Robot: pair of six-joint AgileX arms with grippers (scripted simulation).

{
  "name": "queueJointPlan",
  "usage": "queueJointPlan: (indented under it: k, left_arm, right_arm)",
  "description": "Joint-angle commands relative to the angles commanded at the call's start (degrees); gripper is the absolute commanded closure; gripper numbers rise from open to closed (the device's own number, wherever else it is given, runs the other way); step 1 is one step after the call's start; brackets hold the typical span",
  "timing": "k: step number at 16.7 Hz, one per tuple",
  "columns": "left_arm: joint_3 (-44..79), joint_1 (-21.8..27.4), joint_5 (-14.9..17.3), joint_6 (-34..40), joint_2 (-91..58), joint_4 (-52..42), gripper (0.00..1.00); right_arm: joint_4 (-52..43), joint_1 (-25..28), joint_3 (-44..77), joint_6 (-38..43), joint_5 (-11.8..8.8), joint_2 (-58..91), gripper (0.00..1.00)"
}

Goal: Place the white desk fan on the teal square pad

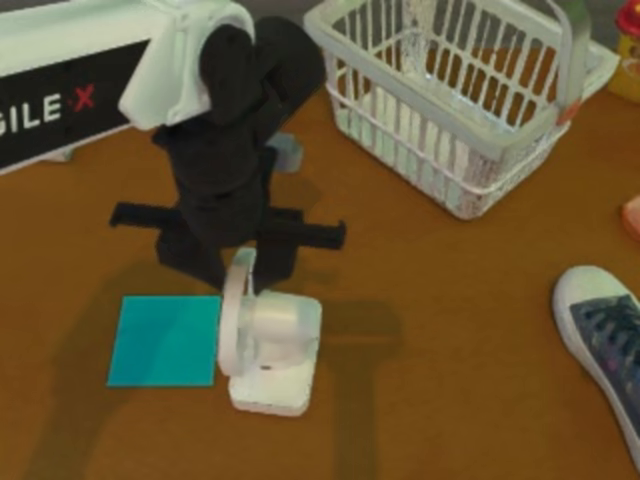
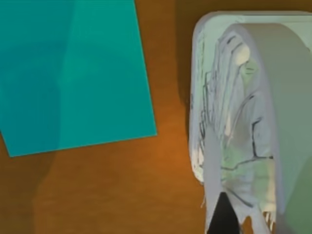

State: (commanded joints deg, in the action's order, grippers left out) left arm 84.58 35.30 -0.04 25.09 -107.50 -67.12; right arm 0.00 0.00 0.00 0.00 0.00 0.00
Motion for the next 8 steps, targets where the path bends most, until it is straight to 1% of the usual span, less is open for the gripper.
queueJointPlan:
  k: [8]
  left_arm:
    - [1.35, 0.08, 0.16, 0.10, 0.82, -1.08, 1.00]
  right_arm:
    - [0.00, 0.00, 0.00, 0.00, 0.00, 0.00, 0.00]
